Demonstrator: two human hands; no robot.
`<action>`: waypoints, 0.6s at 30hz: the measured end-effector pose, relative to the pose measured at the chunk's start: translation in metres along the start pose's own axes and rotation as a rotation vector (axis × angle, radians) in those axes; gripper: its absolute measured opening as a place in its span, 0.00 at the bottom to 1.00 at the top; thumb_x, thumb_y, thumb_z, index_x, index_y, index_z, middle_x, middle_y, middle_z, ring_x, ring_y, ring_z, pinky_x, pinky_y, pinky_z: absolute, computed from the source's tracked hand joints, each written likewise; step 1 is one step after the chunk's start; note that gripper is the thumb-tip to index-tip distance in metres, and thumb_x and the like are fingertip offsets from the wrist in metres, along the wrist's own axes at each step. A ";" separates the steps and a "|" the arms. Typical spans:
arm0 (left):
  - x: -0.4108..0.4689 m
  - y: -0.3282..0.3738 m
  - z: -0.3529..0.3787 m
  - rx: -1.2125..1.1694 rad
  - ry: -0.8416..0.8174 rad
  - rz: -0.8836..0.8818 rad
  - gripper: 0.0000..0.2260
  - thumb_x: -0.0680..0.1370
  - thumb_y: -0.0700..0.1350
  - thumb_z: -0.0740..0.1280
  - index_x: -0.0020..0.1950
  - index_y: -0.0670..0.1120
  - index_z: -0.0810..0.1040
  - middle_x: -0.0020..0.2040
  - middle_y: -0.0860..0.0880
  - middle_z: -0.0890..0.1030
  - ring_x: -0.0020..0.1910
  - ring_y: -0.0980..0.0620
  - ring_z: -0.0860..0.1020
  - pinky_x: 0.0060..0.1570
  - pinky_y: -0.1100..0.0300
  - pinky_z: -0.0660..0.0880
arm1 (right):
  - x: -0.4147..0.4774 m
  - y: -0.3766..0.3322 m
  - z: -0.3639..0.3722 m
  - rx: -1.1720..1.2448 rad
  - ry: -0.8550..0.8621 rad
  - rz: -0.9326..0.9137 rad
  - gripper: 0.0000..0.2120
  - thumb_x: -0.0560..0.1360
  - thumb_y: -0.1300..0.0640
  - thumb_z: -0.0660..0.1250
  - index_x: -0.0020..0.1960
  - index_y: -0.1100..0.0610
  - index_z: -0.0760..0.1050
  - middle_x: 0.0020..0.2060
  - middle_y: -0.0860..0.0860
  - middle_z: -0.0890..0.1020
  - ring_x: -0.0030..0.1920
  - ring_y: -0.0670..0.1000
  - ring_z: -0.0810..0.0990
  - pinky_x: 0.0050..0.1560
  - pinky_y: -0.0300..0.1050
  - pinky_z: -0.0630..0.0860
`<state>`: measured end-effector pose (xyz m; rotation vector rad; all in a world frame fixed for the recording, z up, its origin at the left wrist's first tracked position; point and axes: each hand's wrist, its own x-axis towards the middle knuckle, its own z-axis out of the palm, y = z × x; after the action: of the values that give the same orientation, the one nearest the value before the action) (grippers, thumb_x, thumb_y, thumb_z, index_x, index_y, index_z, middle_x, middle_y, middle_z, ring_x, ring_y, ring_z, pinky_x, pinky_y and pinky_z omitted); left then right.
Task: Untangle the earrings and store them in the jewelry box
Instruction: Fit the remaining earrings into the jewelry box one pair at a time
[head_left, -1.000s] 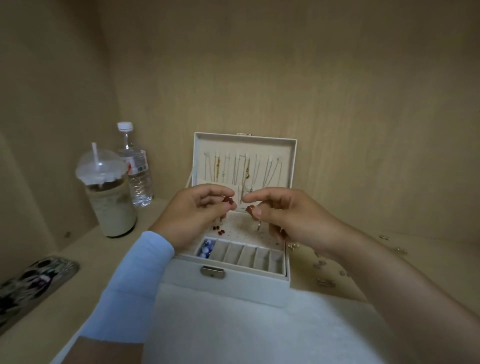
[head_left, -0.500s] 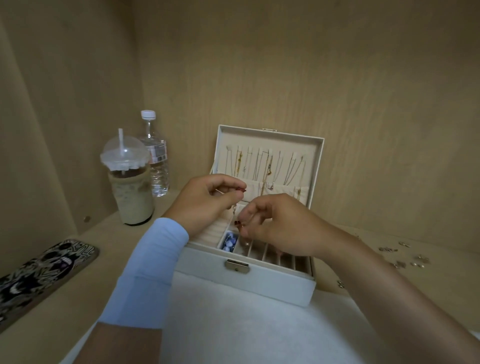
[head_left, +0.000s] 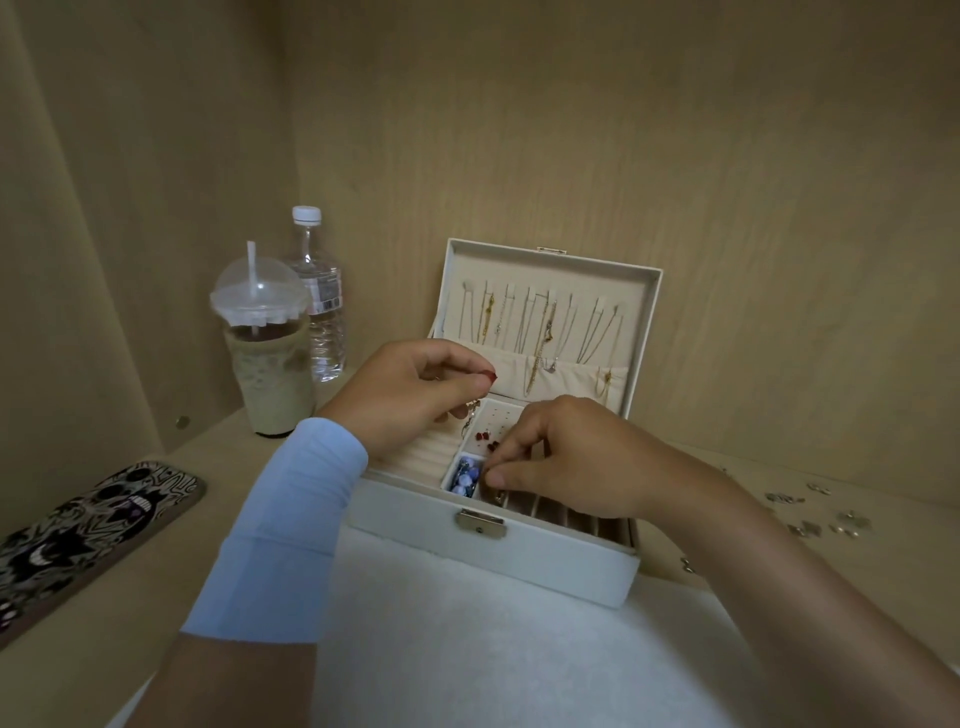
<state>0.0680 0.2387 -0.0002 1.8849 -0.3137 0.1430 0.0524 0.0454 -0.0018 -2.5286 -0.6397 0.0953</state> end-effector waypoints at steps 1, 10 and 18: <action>-0.001 0.001 0.000 0.013 -0.002 0.006 0.05 0.76 0.42 0.72 0.50 0.49 0.84 0.47 0.47 0.86 0.42 0.52 0.83 0.51 0.53 0.80 | 0.000 0.000 0.000 -0.009 0.025 0.016 0.06 0.72 0.43 0.75 0.45 0.43 0.86 0.40 0.39 0.84 0.43 0.38 0.81 0.51 0.46 0.81; -0.003 0.002 0.003 0.053 0.005 0.003 0.05 0.76 0.43 0.71 0.51 0.49 0.84 0.46 0.49 0.86 0.40 0.53 0.82 0.49 0.57 0.80 | 0.002 0.002 0.006 -0.223 0.026 -0.013 0.12 0.76 0.39 0.67 0.44 0.44 0.85 0.39 0.43 0.84 0.42 0.43 0.81 0.46 0.51 0.80; -0.002 -0.001 0.008 0.036 -0.042 -0.057 0.04 0.74 0.44 0.73 0.48 0.47 0.83 0.37 0.51 0.85 0.36 0.57 0.81 0.39 0.66 0.75 | 0.001 0.013 -0.016 0.292 0.187 0.017 0.12 0.76 0.54 0.73 0.58 0.46 0.81 0.41 0.44 0.84 0.39 0.43 0.81 0.44 0.44 0.81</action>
<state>0.0664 0.2320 -0.0041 1.9321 -0.2874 0.0709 0.0615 0.0281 0.0057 -2.2296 -0.4904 -0.0398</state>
